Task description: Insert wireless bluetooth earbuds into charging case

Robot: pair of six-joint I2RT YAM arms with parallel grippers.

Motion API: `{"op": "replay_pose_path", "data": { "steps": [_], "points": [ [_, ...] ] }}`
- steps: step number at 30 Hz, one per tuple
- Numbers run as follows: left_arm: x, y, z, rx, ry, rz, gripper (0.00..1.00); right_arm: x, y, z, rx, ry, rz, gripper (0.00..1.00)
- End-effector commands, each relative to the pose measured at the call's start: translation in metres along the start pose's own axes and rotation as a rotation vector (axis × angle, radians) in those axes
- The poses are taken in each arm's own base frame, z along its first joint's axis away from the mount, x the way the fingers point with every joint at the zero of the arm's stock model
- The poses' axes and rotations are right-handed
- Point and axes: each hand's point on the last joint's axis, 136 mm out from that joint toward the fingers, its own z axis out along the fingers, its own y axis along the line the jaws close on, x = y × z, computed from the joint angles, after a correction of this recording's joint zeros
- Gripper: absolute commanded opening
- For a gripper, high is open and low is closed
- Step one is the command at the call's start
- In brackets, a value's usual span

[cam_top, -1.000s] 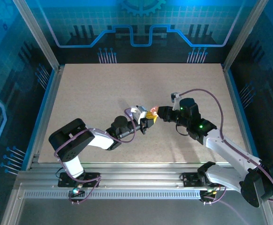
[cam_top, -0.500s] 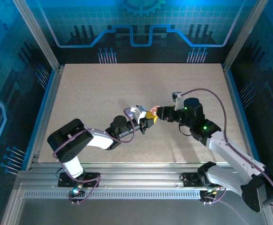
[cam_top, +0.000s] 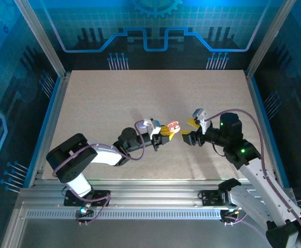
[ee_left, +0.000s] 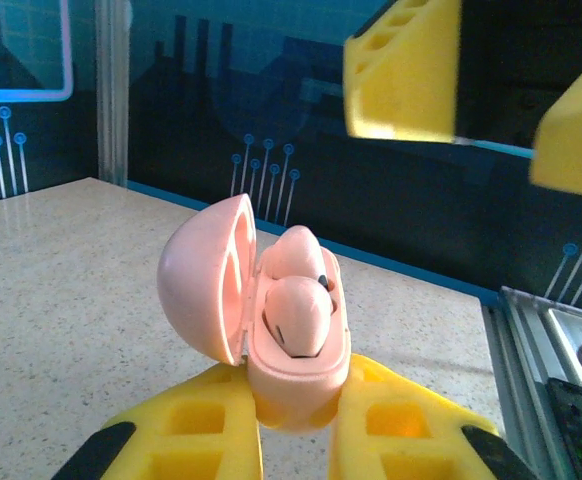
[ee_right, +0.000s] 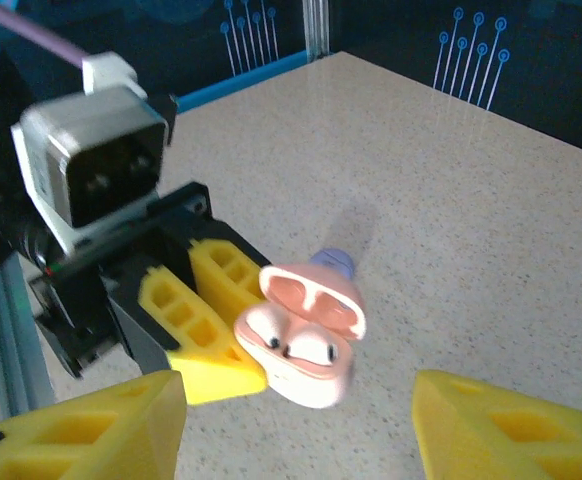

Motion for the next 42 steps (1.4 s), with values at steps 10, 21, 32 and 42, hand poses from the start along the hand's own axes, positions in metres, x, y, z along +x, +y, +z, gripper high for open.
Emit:
{"op": "replay_pose_path", "data": {
  "steps": [10,21,32,42],
  "points": [
    [-0.021,-0.026,-0.008,0.137,-0.05,0.081,0.16,0.021,0.027,0.002,-0.224,0.085,-0.18,0.71],
    [-0.024,-0.033,-0.011,0.169,-0.071,0.089,0.16,0.016,0.031,0.017,-0.331,0.074,-0.199,0.7],
    [-0.009,-0.027,-0.009,0.15,-0.026,0.077,0.16,-0.005,0.047,0.007,-0.397,-0.017,-0.322,0.68],
    [0.011,-0.001,-0.003,0.047,0.059,-0.09,0.16,0.001,0.023,-0.003,-0.239,-0.019,-0.21,0.65]
  ]
}}
